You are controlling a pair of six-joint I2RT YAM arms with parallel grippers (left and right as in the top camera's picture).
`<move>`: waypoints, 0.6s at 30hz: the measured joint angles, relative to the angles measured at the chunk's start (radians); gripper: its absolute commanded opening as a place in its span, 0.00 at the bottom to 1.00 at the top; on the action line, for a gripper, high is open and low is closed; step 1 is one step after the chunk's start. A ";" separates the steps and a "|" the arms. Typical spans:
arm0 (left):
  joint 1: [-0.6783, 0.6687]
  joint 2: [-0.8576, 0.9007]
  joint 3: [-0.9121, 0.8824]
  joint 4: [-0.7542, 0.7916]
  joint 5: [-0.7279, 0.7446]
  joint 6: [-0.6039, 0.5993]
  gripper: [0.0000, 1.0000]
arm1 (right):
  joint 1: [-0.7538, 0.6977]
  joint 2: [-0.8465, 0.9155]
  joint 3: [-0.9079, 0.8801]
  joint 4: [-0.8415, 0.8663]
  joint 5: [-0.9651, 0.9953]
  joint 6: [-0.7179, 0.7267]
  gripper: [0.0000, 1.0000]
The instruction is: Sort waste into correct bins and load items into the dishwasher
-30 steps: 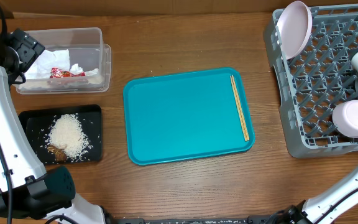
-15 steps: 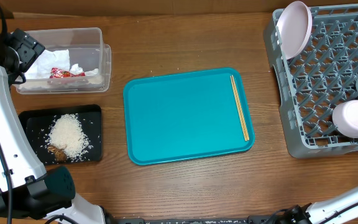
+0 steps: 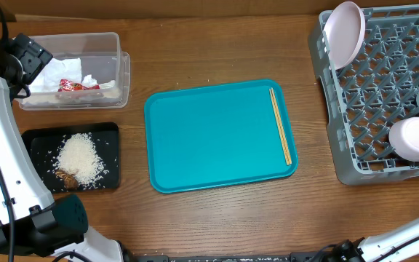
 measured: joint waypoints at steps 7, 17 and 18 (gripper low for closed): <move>0.000 0.000 0.000 0.000 0.000 0.000 1.00 | -0.017 -0.002 0.001 -0.058 0.045 -0.014 0.16; 0.000 0.000 0.000 0.000 0.000 0.000 1.00 | -0.062 -0.005 0.000 -0.105 0.158 -0.018 0.18; 0.000 0.000 0.000 0.000 0.000 0.000 1.00 | -0.066 -0.005 0.000 -0.105 0.167 -0.018 0.18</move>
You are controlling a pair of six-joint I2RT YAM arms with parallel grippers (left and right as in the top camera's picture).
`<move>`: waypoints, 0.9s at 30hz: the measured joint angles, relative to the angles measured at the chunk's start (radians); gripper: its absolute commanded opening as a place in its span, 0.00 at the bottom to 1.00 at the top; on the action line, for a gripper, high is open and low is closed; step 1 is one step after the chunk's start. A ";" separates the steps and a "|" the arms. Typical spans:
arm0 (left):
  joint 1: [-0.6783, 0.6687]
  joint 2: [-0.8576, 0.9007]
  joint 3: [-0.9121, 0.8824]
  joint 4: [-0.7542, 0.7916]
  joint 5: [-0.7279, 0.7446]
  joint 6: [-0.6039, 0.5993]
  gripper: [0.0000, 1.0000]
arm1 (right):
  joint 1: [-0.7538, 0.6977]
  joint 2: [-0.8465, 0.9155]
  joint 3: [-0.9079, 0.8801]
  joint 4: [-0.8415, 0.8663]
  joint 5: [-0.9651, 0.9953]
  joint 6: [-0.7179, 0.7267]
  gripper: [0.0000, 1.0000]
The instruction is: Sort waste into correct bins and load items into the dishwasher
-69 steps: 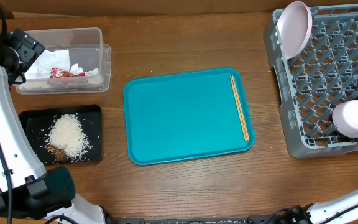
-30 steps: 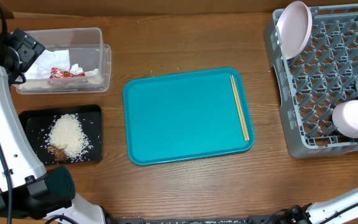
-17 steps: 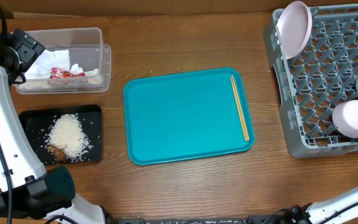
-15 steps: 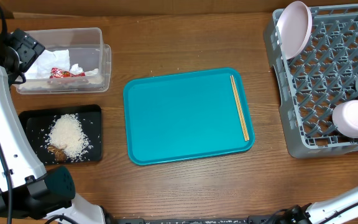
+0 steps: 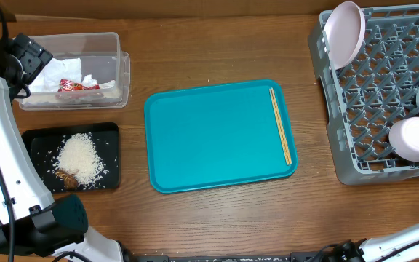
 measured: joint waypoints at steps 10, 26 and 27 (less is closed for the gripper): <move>0.000 0.000 0.000 0.000 0.000 0.000 0.99 | -0.033 0.000 0.000 -0.020 0.033 -0.001 0.22; -0.002 0.000 0.000 0.000 0.000 0.000 1.00 | -0.085 -0.120 0.000 -0.043 0.118 0.066 0.45; -0.004 0.000 0.000 0.000 0.000 0.000 1.00 | -0.085 -0.140 0.000 -0.044 0.125 0.068 0.45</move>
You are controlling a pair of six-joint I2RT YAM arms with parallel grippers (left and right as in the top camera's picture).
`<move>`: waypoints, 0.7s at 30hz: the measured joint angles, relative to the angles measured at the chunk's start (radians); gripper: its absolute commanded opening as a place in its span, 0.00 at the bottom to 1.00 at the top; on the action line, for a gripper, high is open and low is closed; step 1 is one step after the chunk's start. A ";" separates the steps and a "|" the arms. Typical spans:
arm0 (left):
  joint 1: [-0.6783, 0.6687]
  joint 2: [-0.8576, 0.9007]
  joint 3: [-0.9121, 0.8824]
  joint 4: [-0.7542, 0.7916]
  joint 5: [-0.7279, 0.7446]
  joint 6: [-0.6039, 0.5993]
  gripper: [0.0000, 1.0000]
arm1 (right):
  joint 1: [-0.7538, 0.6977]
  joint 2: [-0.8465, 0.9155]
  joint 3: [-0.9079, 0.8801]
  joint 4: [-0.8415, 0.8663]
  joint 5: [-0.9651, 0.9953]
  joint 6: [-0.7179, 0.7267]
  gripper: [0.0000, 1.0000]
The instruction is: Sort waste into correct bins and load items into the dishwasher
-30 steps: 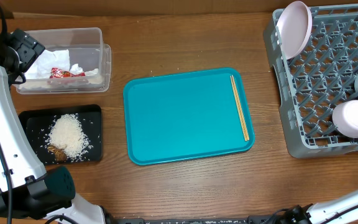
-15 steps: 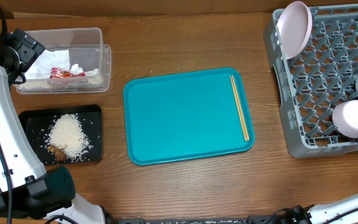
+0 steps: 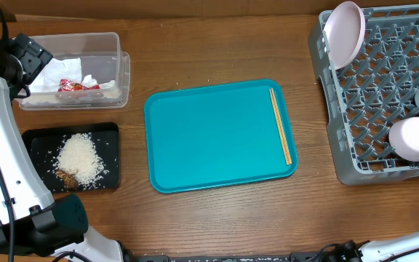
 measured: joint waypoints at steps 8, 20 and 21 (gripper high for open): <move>-0.002 0.000 0.000 0.000 0.000 0.000 1.00 | 0.030 -0.114 0.000 0.004 0.029 0.002 0.04; -0.002 0.000 0.000 0.000 0.000 0.000 1.00 | 0.393 -0.116 0.000 -0.013 0.451 -0.043 0.04; -0.002 0.000 0.000 0.000 0.000 0.000 1.00 | 0.424 -0.116 0.000 -0.014 0.503 -0.044 0.04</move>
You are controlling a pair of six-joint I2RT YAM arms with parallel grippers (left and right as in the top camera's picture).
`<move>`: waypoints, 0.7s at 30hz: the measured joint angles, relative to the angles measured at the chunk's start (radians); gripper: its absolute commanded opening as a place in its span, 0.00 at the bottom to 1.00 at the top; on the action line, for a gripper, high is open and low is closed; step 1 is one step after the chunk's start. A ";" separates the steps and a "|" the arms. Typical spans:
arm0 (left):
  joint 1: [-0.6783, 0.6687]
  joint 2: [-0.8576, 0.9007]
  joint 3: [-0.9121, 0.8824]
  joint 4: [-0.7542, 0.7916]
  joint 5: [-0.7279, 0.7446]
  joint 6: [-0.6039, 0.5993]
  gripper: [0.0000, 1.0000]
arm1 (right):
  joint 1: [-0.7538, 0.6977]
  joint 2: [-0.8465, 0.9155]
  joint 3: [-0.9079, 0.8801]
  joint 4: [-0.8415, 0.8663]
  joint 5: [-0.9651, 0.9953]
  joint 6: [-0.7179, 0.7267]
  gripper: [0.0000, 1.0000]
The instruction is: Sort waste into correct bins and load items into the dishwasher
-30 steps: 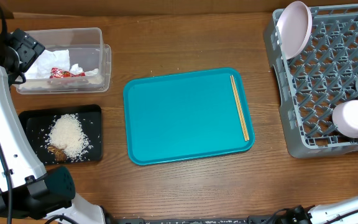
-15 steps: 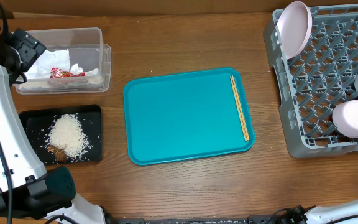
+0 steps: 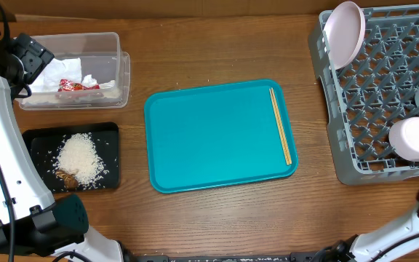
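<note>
A pair of wooden chopsticks (image 3: 281, 125) lies along the right side of the teal tray (image 3: 209, 138). The grey dish rack (image 3: 355, 116) on the right holds a pink plate (image 3: 342, 33) on edge, an upturned pink bowl (image 3: 414, 138) and a pale cup at the frame's edge. A clear bin (image 3: 75, 69) at top left holds wrappers and tissue. A black tray (image 3: 35, 142) below it holds rice and scraps. My left arm (image 3: 24, 58) hangs by the bin's left end, its fingers unclear. Only a dark part of my right arm shows at bottom right.
The left arm's white link runs down the left edge beside the black tray. The right arm's white link (image 3: 398, 236) crosses the bottom right corner. Bare wooden table (image 3: 217, 218) surrounds the teal tray.
A dark part of the right arm has come into view just below the rack's front right corner. The cup, bowl, plate, chopsticks and left arm are where they were.
The pale cup first showed larger at the rack's right edge, then sat slightly further right beside the pink bowl and stayed there. The right arm's link lay low in the corner throughout, and now a dark part of it stands below the rack. Nothing else has moved.
</note>
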 measured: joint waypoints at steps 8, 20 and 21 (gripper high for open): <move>0.000 0.000 0.000 0.000 0.000 0.000 1.00 | 0.119 0.001 0.000 -0.029 0.367 0.000 0.04; 0.000 0.000 0.000 0.000 0.000 0.000 1.00 | 0.080 0.013 0.000 -0.037 0.504 0.013 0.04; 0.000 0.000 0.000 0.000 0.000 0.000 1.00 | 0.080 0.020 0.000 -0.038 0.504 0.013 0.04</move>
